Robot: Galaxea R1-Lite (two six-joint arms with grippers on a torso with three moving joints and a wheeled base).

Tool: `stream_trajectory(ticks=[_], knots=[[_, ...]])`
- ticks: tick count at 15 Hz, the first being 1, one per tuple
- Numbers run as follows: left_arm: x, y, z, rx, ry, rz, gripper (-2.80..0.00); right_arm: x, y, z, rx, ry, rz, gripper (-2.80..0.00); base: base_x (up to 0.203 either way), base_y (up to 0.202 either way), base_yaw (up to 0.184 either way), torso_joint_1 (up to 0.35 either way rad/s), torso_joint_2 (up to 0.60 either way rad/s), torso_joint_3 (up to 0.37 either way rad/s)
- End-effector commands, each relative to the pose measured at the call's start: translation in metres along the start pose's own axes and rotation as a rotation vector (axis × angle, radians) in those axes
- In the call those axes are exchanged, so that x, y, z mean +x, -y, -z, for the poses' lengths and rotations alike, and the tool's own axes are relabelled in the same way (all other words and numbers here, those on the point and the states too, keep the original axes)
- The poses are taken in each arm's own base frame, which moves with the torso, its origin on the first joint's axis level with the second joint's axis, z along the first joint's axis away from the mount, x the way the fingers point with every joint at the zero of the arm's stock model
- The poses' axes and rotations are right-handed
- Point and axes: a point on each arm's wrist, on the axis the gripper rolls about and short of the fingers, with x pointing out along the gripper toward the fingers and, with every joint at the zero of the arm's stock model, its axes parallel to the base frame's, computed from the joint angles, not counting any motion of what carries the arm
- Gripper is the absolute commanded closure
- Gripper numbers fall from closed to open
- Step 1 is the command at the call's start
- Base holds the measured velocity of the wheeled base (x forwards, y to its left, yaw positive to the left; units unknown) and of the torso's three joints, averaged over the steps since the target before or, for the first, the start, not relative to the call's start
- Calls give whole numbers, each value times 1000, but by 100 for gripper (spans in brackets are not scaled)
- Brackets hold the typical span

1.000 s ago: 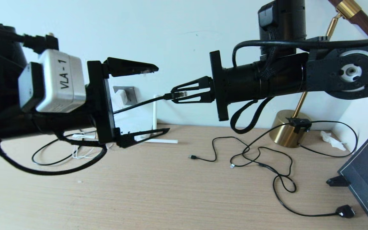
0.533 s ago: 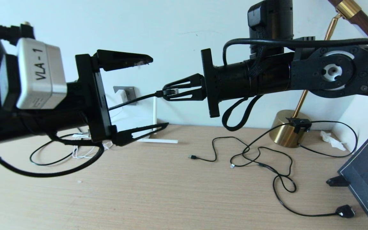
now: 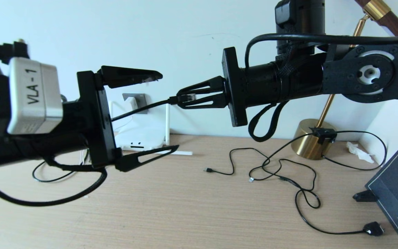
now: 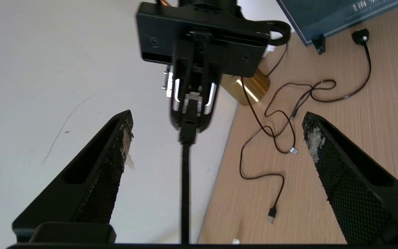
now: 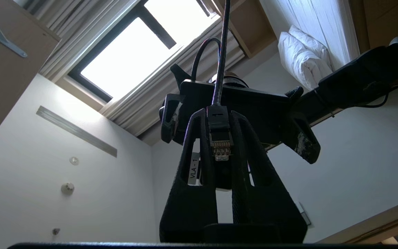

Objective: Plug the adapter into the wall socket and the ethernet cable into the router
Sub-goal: Hand it to the other hand

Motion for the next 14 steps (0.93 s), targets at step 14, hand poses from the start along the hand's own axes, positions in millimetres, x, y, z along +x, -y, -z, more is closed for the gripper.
stream_trajectory(ticks=[14], knots=[[0, 3, 1, -21, 11, -5, -280, -4, 4, 7, 42, -86, 48, 0, 0, 0, 0, 0, 0, 0]])
